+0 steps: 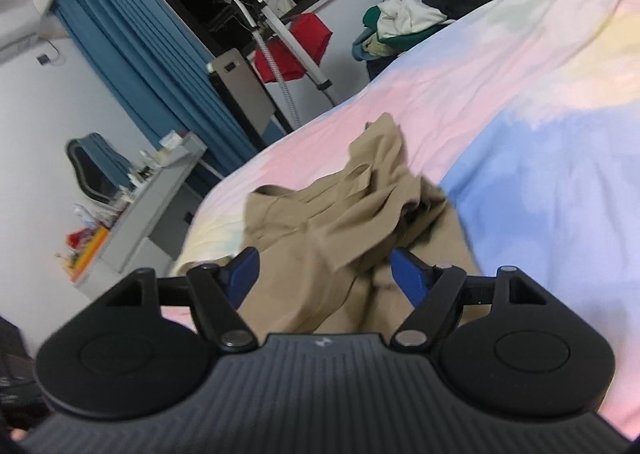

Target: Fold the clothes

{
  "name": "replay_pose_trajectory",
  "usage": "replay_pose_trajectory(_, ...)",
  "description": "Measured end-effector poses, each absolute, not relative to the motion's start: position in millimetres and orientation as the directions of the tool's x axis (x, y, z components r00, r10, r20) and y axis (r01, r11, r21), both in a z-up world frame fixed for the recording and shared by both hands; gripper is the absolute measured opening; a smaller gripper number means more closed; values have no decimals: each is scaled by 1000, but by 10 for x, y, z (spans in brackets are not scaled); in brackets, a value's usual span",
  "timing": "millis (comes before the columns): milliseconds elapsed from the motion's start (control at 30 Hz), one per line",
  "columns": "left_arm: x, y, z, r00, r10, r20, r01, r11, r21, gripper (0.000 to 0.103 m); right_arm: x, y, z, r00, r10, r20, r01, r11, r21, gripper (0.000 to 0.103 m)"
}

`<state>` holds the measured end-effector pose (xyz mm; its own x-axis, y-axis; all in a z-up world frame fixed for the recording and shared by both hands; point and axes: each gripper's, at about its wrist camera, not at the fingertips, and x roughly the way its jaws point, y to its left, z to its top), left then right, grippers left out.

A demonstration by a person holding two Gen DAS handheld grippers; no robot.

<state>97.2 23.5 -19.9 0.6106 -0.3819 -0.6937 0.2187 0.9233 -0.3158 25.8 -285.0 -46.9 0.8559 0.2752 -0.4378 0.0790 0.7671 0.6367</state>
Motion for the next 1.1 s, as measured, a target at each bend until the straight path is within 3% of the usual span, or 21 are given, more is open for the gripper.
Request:
replay_pose_trajectory(133, 866, 271, -352, 532, -402, -746, 154, 911, -382, 91, 121, -2817, -492, 838, 345, -424, 74, 697, 713, 76)
replay_pose_trajectory(267, 877, 274, -517, 470, -427, -773, 116, 897, -426, 91, 123, -2667, -644, 786, 390, -480, 105, 680, 725, 76)
replay_pose_trajectory(467, 1024, 418, -883, 415, -505, -757, -9, 830, -558, 90, 218, -2640, -1070, 698, 503, -509, 222, 523, 823, 76)
replay_pose_trajectory(600, 1084, 524, -980, 480, -507, -716, -54, 798, -601, 87, 254, -2706, -1345, 663, 541, -517, 316, 424, 849, 73)
replay_pose_trajectory(833, 1138, 629, -988, 557, -472, -683, -92, 783, -615, 66, 201, -2621, -1451, 624, 614, -483, 362, 320, 876, 76)
replay_pose_trajectory(933, 1129, 696, -982, 574, -473, -669, -119, 760, -639, 50, 196, -2518, -1510, 617, 636, -463, 366, 288, 885, 76)
replay_pose_trajectory(1100, 1175, 821, -991, 595, -489, -638, -160, 706, -690, 32, 180, -2729, -1617, 709, 559, -429, 406, 174, 897, 74)
